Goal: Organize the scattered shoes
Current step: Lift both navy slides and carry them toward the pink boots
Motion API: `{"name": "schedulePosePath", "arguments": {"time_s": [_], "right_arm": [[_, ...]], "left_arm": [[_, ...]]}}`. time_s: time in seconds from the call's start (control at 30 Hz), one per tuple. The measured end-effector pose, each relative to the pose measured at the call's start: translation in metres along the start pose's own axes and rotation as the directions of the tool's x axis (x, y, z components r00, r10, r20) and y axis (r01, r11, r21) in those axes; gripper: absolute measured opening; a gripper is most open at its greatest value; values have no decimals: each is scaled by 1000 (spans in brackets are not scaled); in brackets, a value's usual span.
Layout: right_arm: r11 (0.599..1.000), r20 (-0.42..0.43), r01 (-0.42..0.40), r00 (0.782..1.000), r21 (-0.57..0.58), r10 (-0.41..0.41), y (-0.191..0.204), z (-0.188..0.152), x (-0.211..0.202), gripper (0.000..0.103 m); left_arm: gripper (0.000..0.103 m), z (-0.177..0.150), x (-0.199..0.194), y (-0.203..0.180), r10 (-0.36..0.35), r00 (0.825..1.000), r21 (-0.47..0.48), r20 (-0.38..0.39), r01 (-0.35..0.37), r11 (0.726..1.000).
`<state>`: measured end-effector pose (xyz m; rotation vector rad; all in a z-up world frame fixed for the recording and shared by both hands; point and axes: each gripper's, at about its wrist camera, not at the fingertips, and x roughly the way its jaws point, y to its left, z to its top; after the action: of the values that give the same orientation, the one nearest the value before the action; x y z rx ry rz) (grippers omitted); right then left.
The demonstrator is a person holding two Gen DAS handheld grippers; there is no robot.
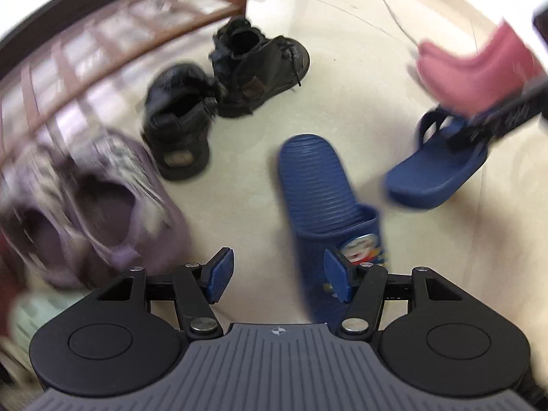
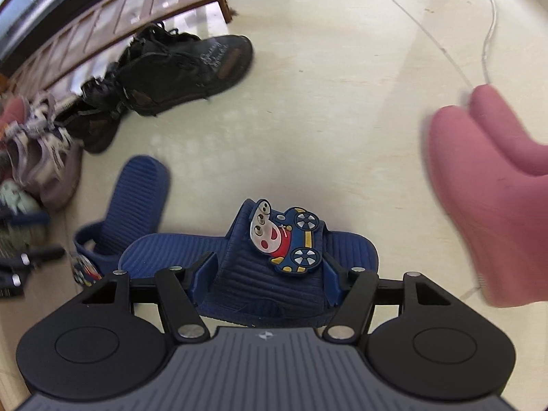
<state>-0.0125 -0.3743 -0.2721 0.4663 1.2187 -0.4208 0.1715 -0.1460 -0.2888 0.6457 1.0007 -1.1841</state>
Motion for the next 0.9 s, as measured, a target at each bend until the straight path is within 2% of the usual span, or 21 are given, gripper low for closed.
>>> {"name": "schedulePosePath", "arguments": {"time_s": [0.07, 0.1, 0.17, 0.3, 0.47, 0.6, 0.7, 0.77, 0.8, 0.9], "right_arm": [[999, -11, 28, 1000, -23, -28, -4, -1, -8, 69], [999, -17, 41, 999, -34, -42, -6, -2, -13, 69], [996, -27, 68, 997, -57, -70, -10, -3, -21, 68], [990, 13, 91, 996, -107, -90, -9, -12, -18, 68], [979, 72, 118, 992, -168, -107, -6, -24, -12, 68], [963, 127, 125, 987, -240, -96, -2, -32, -4, 67], [950, 152, 102, 987, -294, -58, -2, -35, 1, 67], [951, 153, 65, 988, -301, -19, -8, -39, 2, 67], [953, 150, 51, 989, -299, -6, -11, -41, 3, 67], [954, 142, 52, 990, -294, -10, -20, -52, 4, 67]], "left_arm": [[61, 1, 1, 9, -34, 999, 0, -33, 34, 999], [61, 2, 1, 10, -28, 999, 51, -38, 29, 998], [61, 1, 1, 13, -34, 998, 83, -46, 37, 996], [61, -7, 2, 23, -64, 996, 116, -63, 71, 991], [61, -15, -1, 15, -80, 995, 185, -61, 91, 979], [61, -8, -8, -1, -130, 990, 257, -47, 137, 956], [61, 4, -2, -18, -125, 991, 325, -56, 137, 936], [61, 13, 5, -28, -126, 989, 359, -74, 144, 922], [61, 20, 13, -36, -140, 985, 390, -102, 169, 905], [61, 31, 29, -48, -151, 975, 416, -163, 206, 886]]}}
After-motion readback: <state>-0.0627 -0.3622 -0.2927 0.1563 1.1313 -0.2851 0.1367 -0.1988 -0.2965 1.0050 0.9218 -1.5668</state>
